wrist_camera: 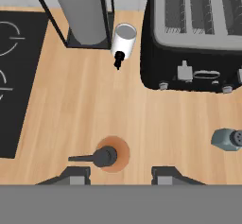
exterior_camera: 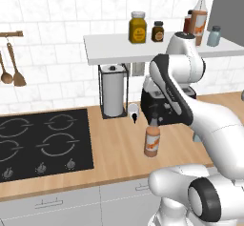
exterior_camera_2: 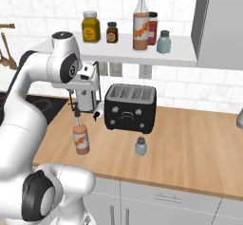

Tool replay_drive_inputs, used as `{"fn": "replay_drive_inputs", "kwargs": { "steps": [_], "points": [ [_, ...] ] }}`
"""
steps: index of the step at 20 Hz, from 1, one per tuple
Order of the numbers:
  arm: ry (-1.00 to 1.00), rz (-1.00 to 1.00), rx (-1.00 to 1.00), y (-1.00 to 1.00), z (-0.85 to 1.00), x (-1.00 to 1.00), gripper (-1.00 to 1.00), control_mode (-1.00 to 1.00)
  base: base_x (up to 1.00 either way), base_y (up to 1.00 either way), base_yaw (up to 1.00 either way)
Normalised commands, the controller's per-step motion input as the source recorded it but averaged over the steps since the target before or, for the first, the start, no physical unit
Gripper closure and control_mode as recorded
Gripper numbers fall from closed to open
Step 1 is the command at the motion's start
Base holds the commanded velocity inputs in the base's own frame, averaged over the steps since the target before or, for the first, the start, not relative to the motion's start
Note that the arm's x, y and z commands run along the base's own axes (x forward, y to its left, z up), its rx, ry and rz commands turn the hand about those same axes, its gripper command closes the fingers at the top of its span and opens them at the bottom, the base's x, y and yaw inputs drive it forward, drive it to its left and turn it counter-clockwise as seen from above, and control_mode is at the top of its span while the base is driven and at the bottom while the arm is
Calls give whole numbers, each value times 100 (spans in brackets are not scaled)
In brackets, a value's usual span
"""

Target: Put the shaker and condiment bottle from the counter next to their counterparts in the cabinet.

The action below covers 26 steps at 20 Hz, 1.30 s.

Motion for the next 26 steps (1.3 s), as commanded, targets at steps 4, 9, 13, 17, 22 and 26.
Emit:
{"fn": "replay_drive_inputs", "kwargs": {
  "steps": [4,9,13,17,22,26],
  "points": [
    [0,0,0,0,0,-13,-100,-100,0,0,0],
    [-5,0,0,0,0,-31,-100,-100,0,0,0],
    [-14,0,-1,3,0,-30,-100,-100,0,0,0],
    [-18,-2,-4,6,0,-30,-100,-100,0,0,0],
    [-18,-5,-7,15,-2,-26,-100,-100,0,0,0],
    [-25,-11,-8,13,-14,-28,-100,-100,0,0,0]
  ]
}}
